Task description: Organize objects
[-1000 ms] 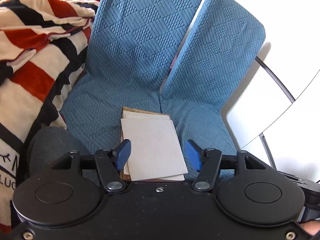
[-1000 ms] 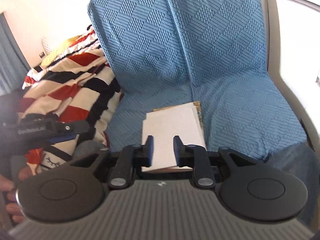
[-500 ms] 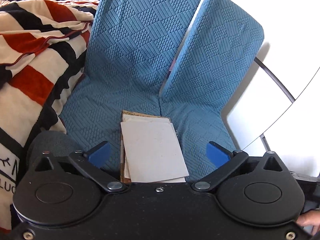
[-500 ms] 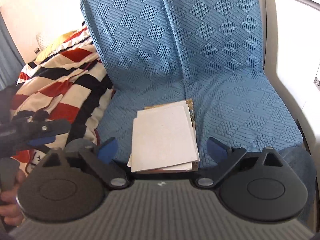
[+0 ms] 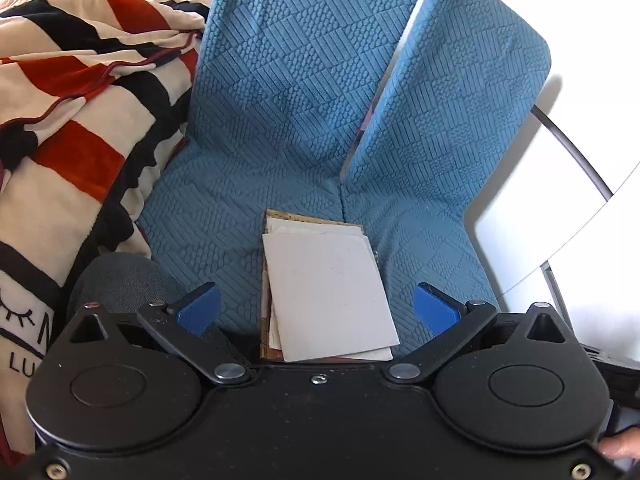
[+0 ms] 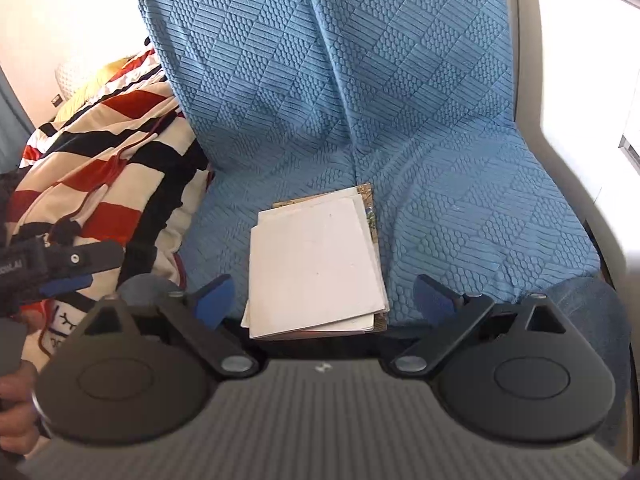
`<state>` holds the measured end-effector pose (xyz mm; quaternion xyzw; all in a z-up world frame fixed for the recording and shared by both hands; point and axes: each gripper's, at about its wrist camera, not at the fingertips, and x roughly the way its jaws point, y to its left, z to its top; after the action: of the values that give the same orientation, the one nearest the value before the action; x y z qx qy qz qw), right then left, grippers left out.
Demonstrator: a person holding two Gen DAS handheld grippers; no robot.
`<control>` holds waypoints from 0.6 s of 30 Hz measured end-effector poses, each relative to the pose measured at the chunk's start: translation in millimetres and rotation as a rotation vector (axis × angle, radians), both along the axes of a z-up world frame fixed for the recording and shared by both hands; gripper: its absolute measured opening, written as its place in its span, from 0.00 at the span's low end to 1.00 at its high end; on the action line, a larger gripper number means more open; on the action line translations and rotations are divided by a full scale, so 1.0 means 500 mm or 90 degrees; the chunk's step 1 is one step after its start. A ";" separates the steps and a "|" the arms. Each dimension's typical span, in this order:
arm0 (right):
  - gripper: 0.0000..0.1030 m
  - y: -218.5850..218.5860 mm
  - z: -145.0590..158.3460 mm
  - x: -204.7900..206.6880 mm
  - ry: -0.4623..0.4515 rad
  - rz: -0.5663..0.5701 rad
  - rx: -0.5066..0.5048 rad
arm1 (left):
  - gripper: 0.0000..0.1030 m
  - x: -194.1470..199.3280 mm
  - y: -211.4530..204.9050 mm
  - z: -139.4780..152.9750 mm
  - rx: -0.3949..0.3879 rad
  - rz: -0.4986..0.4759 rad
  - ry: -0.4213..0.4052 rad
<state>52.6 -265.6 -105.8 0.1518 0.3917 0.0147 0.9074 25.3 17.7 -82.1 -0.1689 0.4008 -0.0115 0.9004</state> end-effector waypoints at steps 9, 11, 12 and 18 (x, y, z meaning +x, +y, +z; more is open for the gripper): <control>0.94 0.003 -0.005 -0.011 0.015 -0.001 -0.007 | 0.99 -0.008 -0.004 -0.004 0.009 0.009 0.006; 0.94 0.005 -0.004 -0.012 0.015 0.000 -0.012 | 0.99 -0.008 -0.006 -0.005 0.008 0.009 0.009; 0.94 0.005 -0.004 -0.011 0.017 0.000 -0.013 | 0.99 -0.009 -0.007 -0.005 0.008 0.010 0.010; 0.94 0.004 -0.005 -0.012 0.021 -0.003 -0.019 | 0.99 -0.013 -0.013 -0.003 0.030 0.018 0.005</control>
<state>46.8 -263.4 -108.0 0.1395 0.4062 0.0046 0.9031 18.6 11.4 -83.7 -0.1536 0.4021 0.0111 0.9026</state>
